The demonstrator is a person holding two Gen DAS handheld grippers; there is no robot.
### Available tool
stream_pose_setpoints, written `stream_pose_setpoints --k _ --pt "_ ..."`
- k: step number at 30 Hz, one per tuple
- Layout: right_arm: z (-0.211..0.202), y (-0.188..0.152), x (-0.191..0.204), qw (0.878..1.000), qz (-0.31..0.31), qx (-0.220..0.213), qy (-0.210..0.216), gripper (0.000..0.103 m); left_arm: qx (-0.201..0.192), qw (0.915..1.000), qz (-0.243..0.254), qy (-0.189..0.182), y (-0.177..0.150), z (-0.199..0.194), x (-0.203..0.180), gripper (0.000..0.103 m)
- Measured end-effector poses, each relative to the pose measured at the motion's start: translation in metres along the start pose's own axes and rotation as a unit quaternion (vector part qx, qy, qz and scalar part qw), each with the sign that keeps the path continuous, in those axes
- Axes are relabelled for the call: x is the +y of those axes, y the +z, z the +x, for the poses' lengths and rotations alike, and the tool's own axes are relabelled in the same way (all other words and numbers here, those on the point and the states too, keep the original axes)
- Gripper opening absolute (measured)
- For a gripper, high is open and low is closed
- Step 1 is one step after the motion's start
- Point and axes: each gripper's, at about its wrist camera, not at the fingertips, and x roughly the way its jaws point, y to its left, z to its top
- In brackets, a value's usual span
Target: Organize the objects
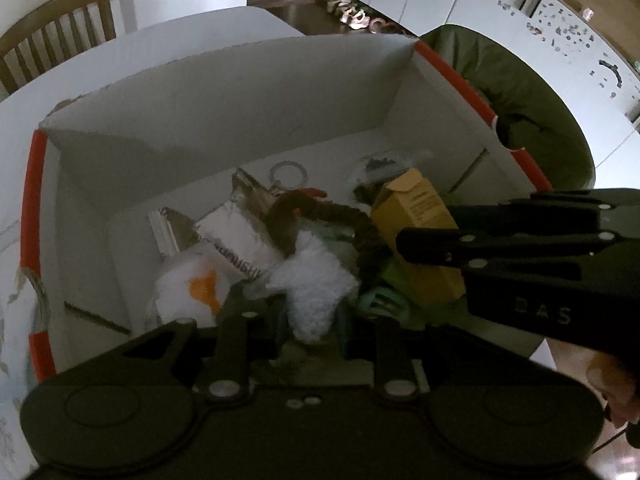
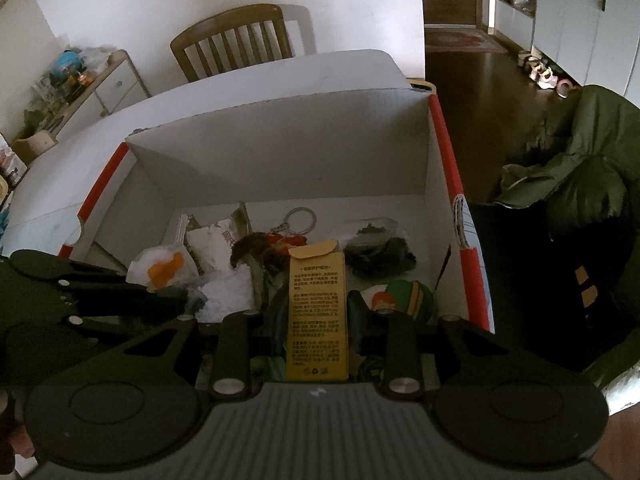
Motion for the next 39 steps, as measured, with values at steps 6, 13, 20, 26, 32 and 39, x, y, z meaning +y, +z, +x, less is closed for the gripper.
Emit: stream_pose_setpoints --k 6,13,20,26,32,39 --pt "-0.003 -0.002 0.000 1.000 -0.007 -0.002 0.005 0.033 -0.013 0.9999 -0.007 0.004 -0.004 -0.005 -0.001 0.048" --pt "-0.013 -0.004 0.003 1.000 -0.008 -0.012 0.015 0.039 -0.039 0.9991 -0.017 0.002 -0.018 -0.022 -0.002 0.057" --pt "-0.040 -0.011 0.008 0.999 -0.010 -0.042 0.023 0.042 -0.088 0.9959 -0.023 -0.003 -0.028 -0.055 -0.002 0.066" --pt "-0.072 -0.019 0.022 0.996 -0.020 -0.086 0.016 0.048 -0.135 0.9908 -0.007 -0.001 -0.041 -0.094 -0.001 0.074" --pt "-0.098 -0.031 0.040 0.992 -0.008 -0.123 0.007 0.051 -0.167 0.9859 -0.002 0.001 -0.057 -0.124 0.011 0.080" --pt "-0.120 -0.048 0.064 0.989 -0.007 -0.151 -0.003 0.059 -0.198 0.9800 0.013 0.007 -0.075 -0.155 0.026 0.088"
